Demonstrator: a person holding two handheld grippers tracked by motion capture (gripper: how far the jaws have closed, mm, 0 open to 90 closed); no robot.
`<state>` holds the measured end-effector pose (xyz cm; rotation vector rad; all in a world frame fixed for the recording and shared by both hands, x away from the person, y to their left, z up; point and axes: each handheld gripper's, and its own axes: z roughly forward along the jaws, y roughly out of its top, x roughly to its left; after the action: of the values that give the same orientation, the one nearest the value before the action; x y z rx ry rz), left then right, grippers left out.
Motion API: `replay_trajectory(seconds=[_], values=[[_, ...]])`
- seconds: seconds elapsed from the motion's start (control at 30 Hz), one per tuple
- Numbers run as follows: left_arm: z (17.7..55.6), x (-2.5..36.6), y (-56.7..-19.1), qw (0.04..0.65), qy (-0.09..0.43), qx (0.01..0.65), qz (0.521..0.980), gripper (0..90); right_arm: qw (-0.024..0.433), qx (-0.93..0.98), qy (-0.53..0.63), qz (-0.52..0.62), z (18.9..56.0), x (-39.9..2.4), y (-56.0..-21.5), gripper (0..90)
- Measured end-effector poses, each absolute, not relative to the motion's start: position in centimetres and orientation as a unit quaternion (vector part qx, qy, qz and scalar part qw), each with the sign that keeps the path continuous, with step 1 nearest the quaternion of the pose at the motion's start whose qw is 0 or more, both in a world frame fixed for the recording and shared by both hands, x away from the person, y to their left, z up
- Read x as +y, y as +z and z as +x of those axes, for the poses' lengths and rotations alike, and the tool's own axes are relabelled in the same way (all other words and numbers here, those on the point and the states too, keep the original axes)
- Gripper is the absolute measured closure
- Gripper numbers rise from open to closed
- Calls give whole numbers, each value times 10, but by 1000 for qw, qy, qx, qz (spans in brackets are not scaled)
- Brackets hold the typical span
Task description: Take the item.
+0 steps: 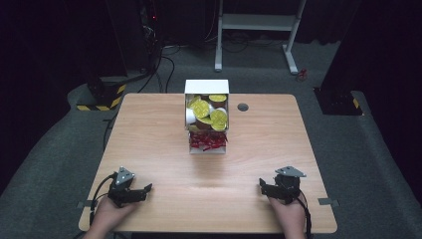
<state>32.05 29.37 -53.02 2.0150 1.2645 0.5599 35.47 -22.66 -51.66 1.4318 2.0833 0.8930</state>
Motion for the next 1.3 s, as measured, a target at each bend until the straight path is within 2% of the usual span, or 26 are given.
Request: replay_trajectory(seconds=[0.43,1.3], values=[[321,294,-530,341,216,485,776,158,245,756,348,498,348,-217,-506,130],[321,294,-530,340,215,485,776,157,244,759,375,473,344,-189,-500,139]])
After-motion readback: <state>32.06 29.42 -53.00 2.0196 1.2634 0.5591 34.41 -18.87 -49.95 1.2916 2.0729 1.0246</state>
